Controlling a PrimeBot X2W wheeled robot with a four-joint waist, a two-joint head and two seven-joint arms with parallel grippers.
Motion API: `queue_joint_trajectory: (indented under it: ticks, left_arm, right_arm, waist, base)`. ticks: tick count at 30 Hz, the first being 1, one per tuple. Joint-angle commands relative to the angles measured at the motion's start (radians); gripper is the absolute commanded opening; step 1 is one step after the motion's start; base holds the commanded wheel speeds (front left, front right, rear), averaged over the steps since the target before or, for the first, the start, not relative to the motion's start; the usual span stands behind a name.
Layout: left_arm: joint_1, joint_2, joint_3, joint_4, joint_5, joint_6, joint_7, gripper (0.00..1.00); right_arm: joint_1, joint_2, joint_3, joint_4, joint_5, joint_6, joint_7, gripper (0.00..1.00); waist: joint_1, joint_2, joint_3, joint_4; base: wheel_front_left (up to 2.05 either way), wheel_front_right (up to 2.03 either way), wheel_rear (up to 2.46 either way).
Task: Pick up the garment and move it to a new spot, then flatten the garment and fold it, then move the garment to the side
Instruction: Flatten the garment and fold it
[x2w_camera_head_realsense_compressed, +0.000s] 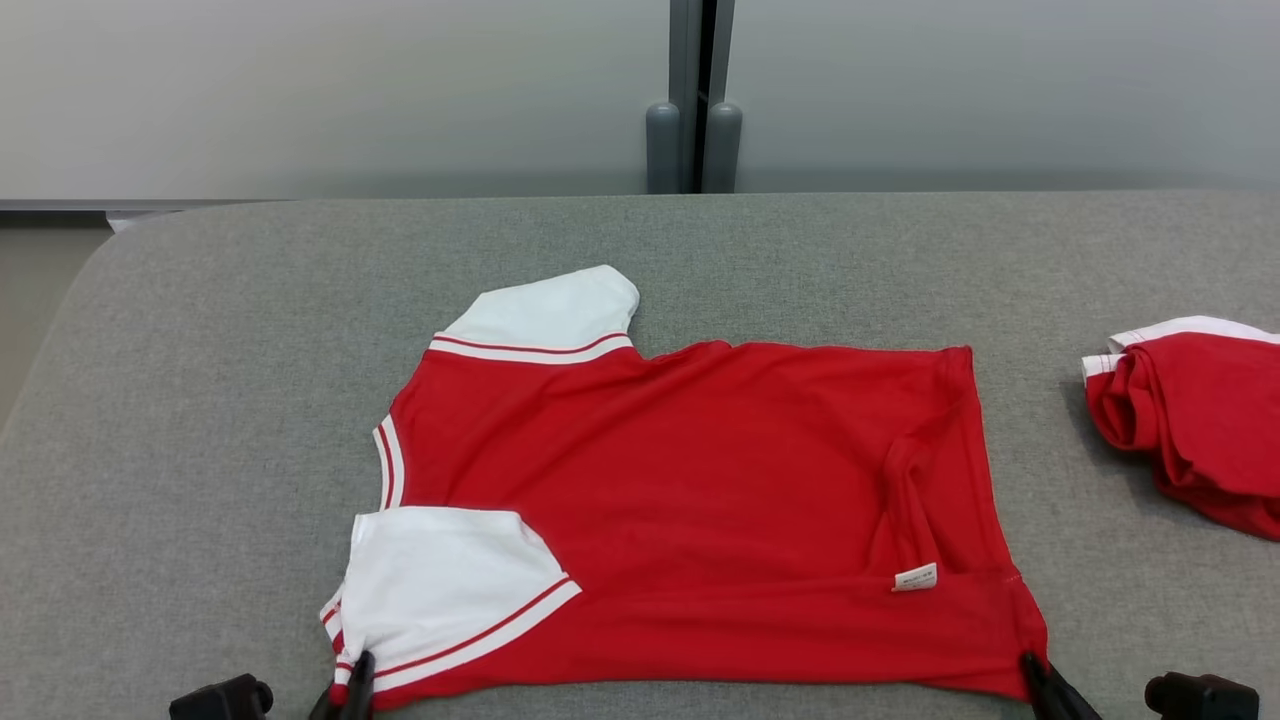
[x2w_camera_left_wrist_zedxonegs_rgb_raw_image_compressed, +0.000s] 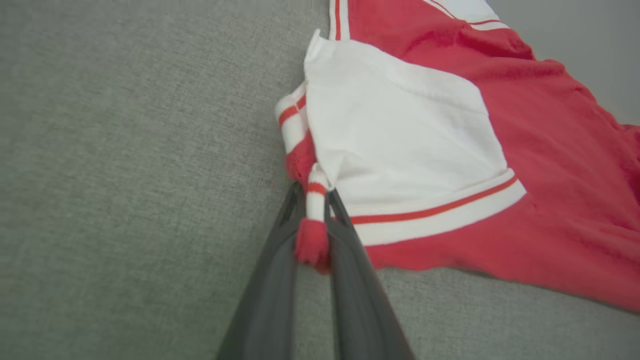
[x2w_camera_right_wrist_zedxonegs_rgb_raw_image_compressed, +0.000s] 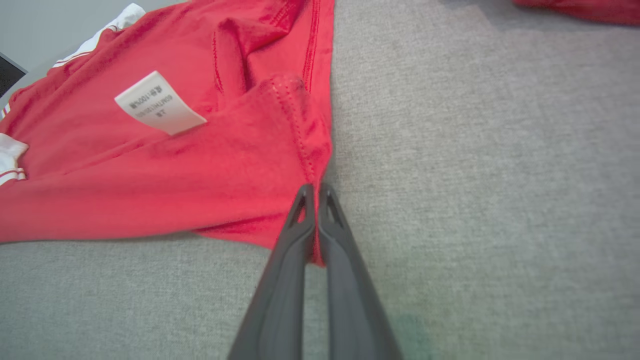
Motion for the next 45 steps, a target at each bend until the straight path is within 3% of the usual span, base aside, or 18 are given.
queue_joint_trajectory:
  ticks: [1,2,7,12,18,29,37,45]
  left_arm:
    - [-0.001,0.007,0.001,-0.013,0.015,0.008,-0.015,0.95]
    - [-0.002,0.008,-0.001,-0.020,0.027,0.016,-0.028,1.00]
    - [-0.032,0.010,-0.001,-0.092,0.123,0.089,-0.139,1.00]
    - [-0.078,0.039,0.003,-0.168,0.201,0.123,-0.225,1.00]
    - [-0.116,0.069,-0.004,-0.236,0.246,0.143,-0.225,1.00]
    - [-0.127,0.102,0.001,-0.246,0.256,0.150,-0.212,1.00]
    - [-0.285,0.122,-0.035,-0.245,0.265,0.118,-0.140,1.00]
    - [-0.638,0.128,-0.085,-0.065,0.232,0.012,-0.006,1.00]
  right_arm:
    - [0.012,0.002,-0.005,-0.007,-0.008,0.000,-0.005,1.00]
    - [0.007,0.004,-0.005,-0.016,-0.011,0.000,-0.015,1.00]
    - [-0.037,-0.008,-0.002,-0.108,-0.049,0.000,-0.079,1.00]
    - [-0.081,-0.011,-0.024,-0.237,-0.099,0.000,-0.090,1.00]
    - [-0.108,-0.007,-0.047,-0.319,-0.128,0.000,-0.048,1.00]
    - [-0.110,0.013,-0.054,-0.340,-0.130,0.000,-0.030,1.00]
    - [-0.160,0.004,-0.056,-0.363,-0.122,0.000,-0.031,1.00]
    - [-0.251,0.000,-0.040,-0.371,-0.120,0.000,-0.047,1.00]
  waist:
    - [0.0001,0.0000,-0.004,-0.004]
    - [0.0001,0.0000,-0.006,-0.007]
    - [0.0001,0.0000,-0.016,-0.022]
    - [0.0001,0.0000,-0.025,-0.038]
    - [0.0001,0.0000,-0.028,-0.044]
    - [0.0001,0.0000,-0.012,-0.046]
    - [0.0001,0.0000,0.089,-0.056]
    - [0.0001,0.0000,0.256,-0.100]
  base:
    - [0.00,0.00,0.00]
    - [0.00,0.00,0.00]
    - [0.00,0.00,0.00]
    - [0.00,0.00,0.00]
    - [0.00,0.00,0.00]
    - [0.00,0.00,0.00]
    - [0.00,0.00,0.00]
    - [0.00,0.00,0.00]
